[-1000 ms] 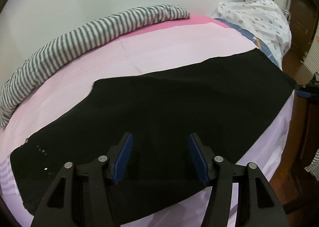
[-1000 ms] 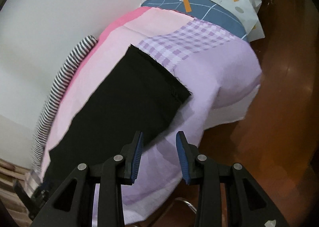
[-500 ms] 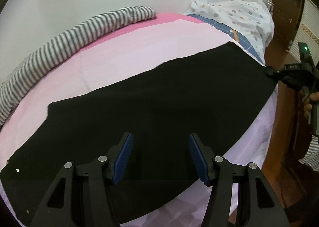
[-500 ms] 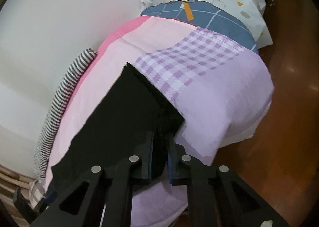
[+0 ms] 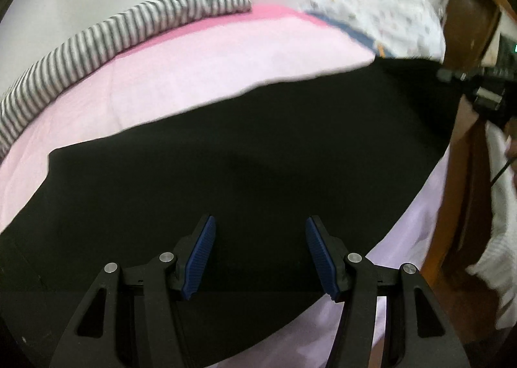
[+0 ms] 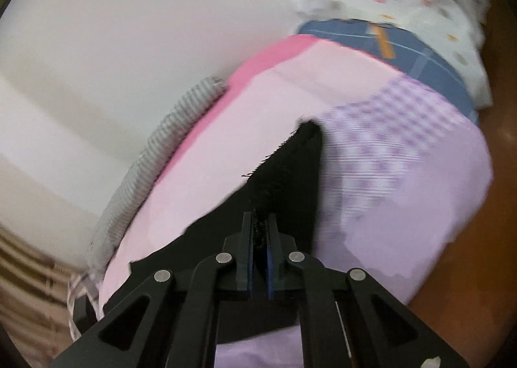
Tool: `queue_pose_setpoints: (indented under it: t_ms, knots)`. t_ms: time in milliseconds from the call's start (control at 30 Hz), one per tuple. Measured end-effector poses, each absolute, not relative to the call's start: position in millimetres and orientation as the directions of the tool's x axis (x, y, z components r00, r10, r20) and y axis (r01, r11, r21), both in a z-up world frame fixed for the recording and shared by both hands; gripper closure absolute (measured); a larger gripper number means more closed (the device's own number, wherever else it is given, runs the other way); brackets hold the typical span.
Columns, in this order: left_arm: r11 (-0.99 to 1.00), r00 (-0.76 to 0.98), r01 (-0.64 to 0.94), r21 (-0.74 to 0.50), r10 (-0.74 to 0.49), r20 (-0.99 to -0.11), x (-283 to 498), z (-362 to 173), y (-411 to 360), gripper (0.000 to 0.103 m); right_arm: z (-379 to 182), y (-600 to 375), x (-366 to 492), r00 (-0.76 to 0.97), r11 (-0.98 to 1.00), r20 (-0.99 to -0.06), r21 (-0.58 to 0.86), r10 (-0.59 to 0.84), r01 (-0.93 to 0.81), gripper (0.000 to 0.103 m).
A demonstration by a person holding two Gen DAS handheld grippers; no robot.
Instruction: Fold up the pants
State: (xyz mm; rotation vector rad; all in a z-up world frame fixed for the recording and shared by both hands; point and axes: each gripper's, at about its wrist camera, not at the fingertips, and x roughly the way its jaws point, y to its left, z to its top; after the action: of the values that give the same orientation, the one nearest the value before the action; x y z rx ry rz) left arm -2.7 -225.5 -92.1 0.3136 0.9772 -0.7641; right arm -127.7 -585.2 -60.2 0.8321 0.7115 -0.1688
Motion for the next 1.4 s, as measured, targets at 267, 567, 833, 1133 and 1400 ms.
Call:
queue_pose_setpoints:
  t_ms: [267,567,833,1133,1400]
  knots:
    - [0.793,0.393,0.570,-0.213,-0.491,-0.778,35.4,-55.4,-134.9,0.042,-35.7,-482.5,-54.1,0.725,0.762,-0.612,0.619,0.315,0.191,0.096]
    - [0.823,0.375,0.454,-0.342,-0.525,-0.764,59.4,-61.1,-59.7,0.041,-67.4,-346.8,-6.6,0.542,0.812,-0.683,0.584,0.490,0.002,0.096]
    - [0.791,0.282,0.429,-0.437,-0.577,-0.767,58.3,-81.9,-47.4,0.041,-108.1,-270.6,-2.5,0.392,0.899,-0.815,0.428,0.427,-0.091,0.087]
    - [0.729,0.154,0.409,-0.550,-0.649,-0.745,62.9,-93.0,-69.7,0.041,-106.3,-272.9,-46.0,0.371,0.917,-0.842,0.388,0.392,-0.089,0.061]
    - [0.720,0.049,0.383,-0.578,-0.641,-0.766,66.2,-113.8,-108.8,0.041,-119.6,-319.8,-76.1,0.384,0.856,-0.810,0.510,0.444,0.086,0.061]
